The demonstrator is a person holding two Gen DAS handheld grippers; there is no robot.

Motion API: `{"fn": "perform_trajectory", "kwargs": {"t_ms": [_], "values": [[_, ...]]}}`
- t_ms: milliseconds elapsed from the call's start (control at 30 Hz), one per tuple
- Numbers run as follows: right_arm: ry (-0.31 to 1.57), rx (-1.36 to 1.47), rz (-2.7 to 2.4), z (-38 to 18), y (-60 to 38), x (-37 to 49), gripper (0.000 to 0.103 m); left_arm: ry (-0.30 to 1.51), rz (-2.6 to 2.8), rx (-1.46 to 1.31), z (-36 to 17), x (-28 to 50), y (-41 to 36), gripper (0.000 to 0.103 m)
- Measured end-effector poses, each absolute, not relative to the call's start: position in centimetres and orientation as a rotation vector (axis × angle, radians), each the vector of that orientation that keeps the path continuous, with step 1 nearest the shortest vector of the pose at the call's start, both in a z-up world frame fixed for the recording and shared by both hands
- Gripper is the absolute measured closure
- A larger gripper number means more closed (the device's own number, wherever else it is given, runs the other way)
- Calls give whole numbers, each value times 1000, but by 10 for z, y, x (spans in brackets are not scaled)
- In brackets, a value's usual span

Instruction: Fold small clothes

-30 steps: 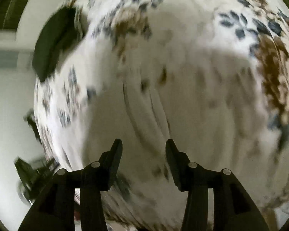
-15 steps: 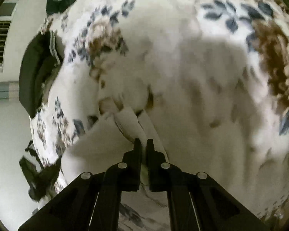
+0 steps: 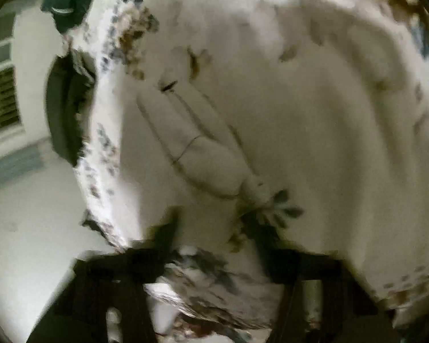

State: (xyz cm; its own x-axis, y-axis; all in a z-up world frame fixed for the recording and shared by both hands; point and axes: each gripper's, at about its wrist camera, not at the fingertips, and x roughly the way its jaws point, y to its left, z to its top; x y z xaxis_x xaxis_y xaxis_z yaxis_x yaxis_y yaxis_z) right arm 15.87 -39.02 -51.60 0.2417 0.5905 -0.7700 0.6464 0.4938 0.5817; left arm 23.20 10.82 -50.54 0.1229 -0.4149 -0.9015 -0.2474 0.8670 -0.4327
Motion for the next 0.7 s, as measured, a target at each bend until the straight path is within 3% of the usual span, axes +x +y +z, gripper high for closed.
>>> {"fn": "perform_trajectory", "kwargs": {"t_ms": [200,333,433,500,533,567,700], "values": [[1391,1065,-109,-487,-386,141,100,1473,-112,-560,-508,221,105,61],[1518,949,-122,-504,-384,142,100,1445,-113,-535,-498,229,104,61],[1600,811,-155,-505,-387,157,87,1425,-116,-515,-492,242,105,61],[1550,740,-162,-491,-396,168,57,1401,-124,-502,-488,255,105,61],[1506,735,-162,-484,-403,174,52,1388,-129,-499,-486,262,105,61],[1464,751,-155,-479,-410,182,47,1374,-137,-496,-485,272,104,60],[1378,877,-59,-485,-425,228,47,1379,-169,-481,-497,304,97,60]]}}
